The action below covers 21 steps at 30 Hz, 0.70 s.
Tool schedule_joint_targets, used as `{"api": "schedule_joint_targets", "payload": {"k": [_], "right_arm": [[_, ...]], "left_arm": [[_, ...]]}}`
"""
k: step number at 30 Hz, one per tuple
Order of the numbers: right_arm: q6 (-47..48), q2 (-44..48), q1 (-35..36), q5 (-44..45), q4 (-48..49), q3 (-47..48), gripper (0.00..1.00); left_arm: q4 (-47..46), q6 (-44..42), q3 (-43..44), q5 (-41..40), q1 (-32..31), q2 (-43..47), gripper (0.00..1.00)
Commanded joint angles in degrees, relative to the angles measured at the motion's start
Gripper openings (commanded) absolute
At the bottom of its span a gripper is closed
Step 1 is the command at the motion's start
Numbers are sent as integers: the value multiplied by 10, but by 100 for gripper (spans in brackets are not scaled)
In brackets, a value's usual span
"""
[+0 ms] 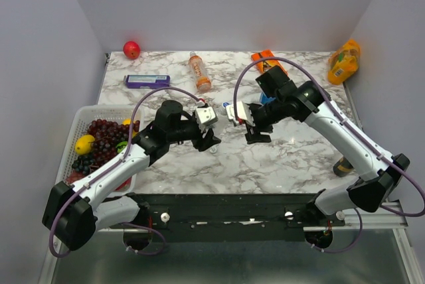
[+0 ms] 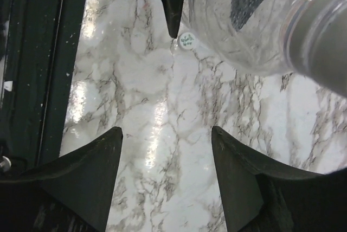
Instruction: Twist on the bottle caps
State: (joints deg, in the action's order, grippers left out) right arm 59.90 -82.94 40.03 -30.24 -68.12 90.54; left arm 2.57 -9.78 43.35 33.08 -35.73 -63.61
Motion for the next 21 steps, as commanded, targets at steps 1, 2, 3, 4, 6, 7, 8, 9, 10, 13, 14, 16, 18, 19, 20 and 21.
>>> {"api": "schedule_joint_targets", "payload": {"k": [1,2,3,4,6,7,8,9,10,13,14,16,18,19,20,21], "right_arm": [[-68,32,-42,-31,-1,39,73],[-79,28,-52,-44,10,56,74],[-96,9,-63,-58,18,102,74],[-96,-3,-64,-63,20,126,74],[-79,-24,-64,-94,16,185,76],[-69,-34,-65,-109,14,197,76],[-55,-36,-64,-124,11,205,77],[-7,-38,-64,-155,4,211,77],[27,-36,-63,-171,-17,213,77],[177,-30,-53,-186,-77,192,78],[212,-25,-49,-181,-90,182,79],[300,-18,-40,-168,-119,166,79],[352,-11,-32,-161,-130,147,80],[361,-10,-29,-160,-131,141,80],[366,-9,-27,-160,-131,140,80],[378,-13,-24,-161,-134,140,80]], "left_arm": [[-6,-29,-6,-8,1,12,0],[7,-39,-6,-6,0,11,0],[15,-54,-6,-5,0,10,0],[21,-77,-5,-2,0,10,0],[44,-103,-1,2,0,8,0],[51,-113,2,4,0,6,0],[60,-131,4,4,0,5,0],[65,-137,8,4,0,4,0],[67,-143,13,5,0,2,0],[73,-154,18,6,-2,1,0],[74,-156,20,6,-2,0,0],[77,-163,22,8,-3,-4,0],[84,-170,25,11,-4,-6,0],[86,-175,28,12,-5,-8,0],[86,-176,28,11,-5,-9,0],[86,-176,30,12,-5,-10,0]]}}
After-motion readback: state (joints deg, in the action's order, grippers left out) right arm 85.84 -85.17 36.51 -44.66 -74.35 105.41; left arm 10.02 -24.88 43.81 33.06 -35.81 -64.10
